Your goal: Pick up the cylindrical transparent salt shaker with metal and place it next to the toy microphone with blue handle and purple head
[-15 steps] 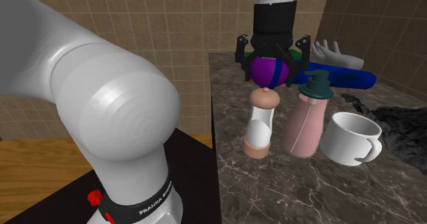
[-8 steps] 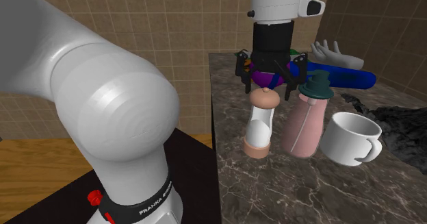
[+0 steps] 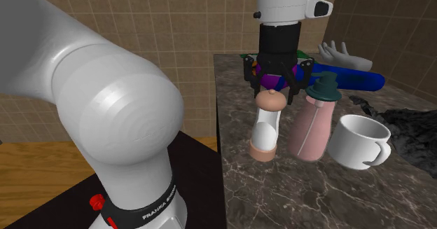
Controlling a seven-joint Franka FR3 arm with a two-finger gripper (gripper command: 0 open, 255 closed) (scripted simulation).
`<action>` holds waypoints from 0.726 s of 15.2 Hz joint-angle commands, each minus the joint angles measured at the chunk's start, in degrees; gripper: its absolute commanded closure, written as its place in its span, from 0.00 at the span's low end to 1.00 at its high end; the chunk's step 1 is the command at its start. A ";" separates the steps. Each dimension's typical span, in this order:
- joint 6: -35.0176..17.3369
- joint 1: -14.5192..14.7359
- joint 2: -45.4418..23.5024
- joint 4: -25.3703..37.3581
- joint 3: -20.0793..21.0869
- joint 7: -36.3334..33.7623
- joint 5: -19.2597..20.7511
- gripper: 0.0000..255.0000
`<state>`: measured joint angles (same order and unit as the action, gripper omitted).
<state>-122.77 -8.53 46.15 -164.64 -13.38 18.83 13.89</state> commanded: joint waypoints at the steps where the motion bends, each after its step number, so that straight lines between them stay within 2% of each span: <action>1: 0.02 0.00 -0.01 -0.03 0.00 0.00 0.00 1.00; 8: 0.00 0.00 -0.02 -0.04 -0.01 0.00 0.00 1.00; 11: 2.90 0.20 1.13 1.72 0.41 0.16 -0.51 1.00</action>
<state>-120.87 -8.39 46.81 -163.42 -13.14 18.96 13.56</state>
